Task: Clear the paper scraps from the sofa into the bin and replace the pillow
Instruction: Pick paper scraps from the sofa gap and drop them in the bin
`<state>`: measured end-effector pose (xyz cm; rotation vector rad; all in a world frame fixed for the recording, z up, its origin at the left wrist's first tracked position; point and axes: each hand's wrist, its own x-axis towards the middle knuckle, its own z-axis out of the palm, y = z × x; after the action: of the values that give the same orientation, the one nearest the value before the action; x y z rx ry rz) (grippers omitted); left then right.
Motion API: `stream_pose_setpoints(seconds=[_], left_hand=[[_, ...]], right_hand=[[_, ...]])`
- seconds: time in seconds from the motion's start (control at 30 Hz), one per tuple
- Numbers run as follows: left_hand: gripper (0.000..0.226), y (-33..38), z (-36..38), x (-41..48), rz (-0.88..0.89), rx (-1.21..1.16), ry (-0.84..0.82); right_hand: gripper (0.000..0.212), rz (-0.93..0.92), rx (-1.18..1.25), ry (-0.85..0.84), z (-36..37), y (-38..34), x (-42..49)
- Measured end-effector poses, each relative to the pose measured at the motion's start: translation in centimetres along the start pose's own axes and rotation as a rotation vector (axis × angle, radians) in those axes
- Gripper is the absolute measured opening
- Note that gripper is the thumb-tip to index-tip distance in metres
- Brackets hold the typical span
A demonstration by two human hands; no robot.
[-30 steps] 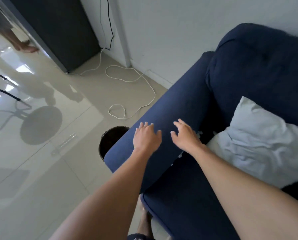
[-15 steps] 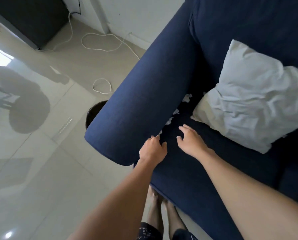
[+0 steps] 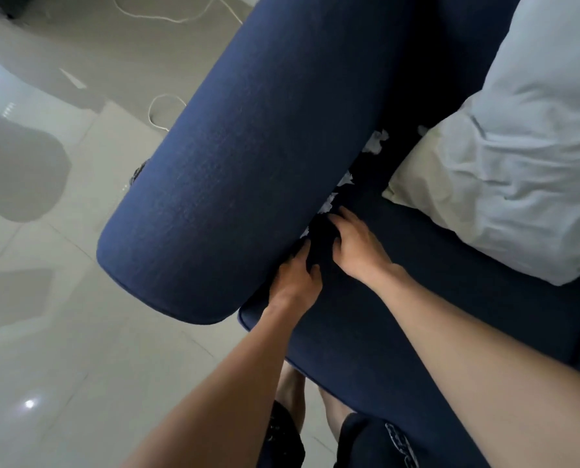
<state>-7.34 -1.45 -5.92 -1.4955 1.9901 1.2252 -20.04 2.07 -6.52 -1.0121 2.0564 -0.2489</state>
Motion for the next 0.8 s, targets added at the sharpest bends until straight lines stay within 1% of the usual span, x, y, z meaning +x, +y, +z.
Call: stream_pose_setpoints(seconds=[0.07,0.17,0.33,0.43,0.6,0.8], left_hand=[[0.059,0.2,0.3,0.9,0.016,-0.008,0.041],[0.062,0.5,0.7,2.0,0.029,-0.021,0.045],[0.065,0.6,1.0,3.5,-0.018,-0.029,0.017],[0.068,0.6,1.0,4.1,-0.036,-0.059,0.009],[0.064,0.8,0.8,4.7,-0.068,-0.018,-0.008],[0.058,1.1,0.7,4.0,-0.06,0.008,0.031]], right_hand=[[0.062,-0.026,-0.032,-0.04,0.0,0.3,1.2],[0.068,-0.03,-0.136,-0.122,-0.4,0.8,2.8],[0.064,-0.074,-0.281,-0.203,-0.7,0.9,4.4],[0.065,-0.095,-0.322,-0.199,-0.5,0.9,4.8],[0.062,-0.077,-0.297,-0.189,-0.4,0.8,5.0],[0.051,-0.072,-0.22,-0.089,-0.5,0.8,3.7]])
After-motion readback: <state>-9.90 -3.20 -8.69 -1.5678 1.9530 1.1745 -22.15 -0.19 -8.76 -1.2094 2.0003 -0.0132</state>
